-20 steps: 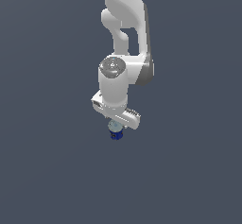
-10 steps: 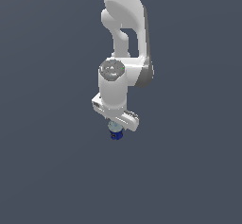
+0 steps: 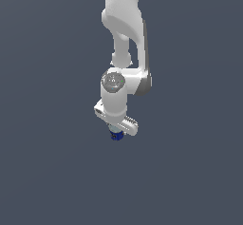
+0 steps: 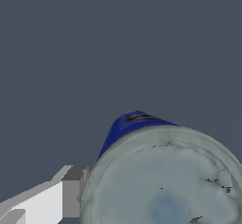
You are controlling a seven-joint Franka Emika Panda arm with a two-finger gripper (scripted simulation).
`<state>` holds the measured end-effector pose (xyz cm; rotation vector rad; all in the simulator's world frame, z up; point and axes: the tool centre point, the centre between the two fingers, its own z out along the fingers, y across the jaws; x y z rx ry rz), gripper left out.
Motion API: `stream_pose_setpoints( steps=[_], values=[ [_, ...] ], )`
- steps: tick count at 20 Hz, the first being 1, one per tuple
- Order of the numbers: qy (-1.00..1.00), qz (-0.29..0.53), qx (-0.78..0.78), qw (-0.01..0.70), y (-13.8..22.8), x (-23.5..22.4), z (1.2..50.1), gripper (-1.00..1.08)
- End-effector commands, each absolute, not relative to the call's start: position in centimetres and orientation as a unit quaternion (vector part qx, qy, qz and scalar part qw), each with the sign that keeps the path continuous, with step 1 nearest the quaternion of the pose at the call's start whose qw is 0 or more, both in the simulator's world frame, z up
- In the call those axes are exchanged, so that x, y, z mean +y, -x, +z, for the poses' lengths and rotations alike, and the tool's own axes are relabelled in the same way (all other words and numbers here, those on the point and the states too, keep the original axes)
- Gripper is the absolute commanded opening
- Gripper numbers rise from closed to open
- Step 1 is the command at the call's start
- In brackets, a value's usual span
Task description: Pick up the object and move it to a goal position.
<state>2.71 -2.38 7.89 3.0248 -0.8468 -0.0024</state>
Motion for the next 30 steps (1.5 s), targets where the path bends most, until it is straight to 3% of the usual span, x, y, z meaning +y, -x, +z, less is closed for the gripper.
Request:
stream_pose_setpoints(
  steps=[1,3,4,18,30],
  values=[
    [-0.963,0.000,-0.270,0.000,-2.8,-2.4,7.4,1.00],
    [-0.963,0.000,-0.270,0.000,-2.9,-2.4,7.4,1.00],
    [-0.963,0.000,-0.270,0.000,-2.9,-2.4,7.4,-1.00],
    [-0.963,0.000,-0.269,0.000,-3.0,-1.7,7.5,-1.00],
    [-0.963,0.000,-0.270,0.000,-5.7,6.4,8.6,-1.00]
  ],
)
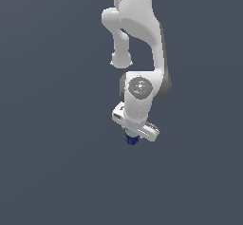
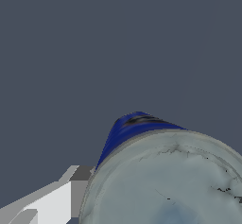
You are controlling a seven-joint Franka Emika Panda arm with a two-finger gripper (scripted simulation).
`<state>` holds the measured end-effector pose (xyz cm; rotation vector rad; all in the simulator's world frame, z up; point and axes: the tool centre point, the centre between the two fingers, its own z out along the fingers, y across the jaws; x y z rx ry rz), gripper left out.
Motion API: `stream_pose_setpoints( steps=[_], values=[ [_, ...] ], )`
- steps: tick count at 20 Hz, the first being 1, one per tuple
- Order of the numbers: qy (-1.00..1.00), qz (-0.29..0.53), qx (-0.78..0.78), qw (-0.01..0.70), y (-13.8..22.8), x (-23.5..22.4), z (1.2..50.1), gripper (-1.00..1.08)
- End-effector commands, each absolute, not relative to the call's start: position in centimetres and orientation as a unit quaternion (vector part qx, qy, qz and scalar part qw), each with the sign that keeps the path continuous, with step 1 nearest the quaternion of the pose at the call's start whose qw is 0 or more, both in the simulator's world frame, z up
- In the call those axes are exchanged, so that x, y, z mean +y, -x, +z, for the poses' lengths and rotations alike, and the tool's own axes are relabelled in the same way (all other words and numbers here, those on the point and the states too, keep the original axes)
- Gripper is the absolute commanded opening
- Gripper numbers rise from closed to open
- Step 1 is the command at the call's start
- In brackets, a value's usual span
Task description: Pick up the object and move it to a goal position.
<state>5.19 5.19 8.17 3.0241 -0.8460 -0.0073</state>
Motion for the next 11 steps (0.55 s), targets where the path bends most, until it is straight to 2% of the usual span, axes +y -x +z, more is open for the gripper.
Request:
stream_pose_setpoints(
  steps=[1,11],
  values=[
    [-0.963,0.000,-0.270,0.000,-6.0,7.0,8.7,-1.00],
    [-0.963,0.000,-0.270,0.000,-7.0,9.5,9.0,-1.00]
  ],
)
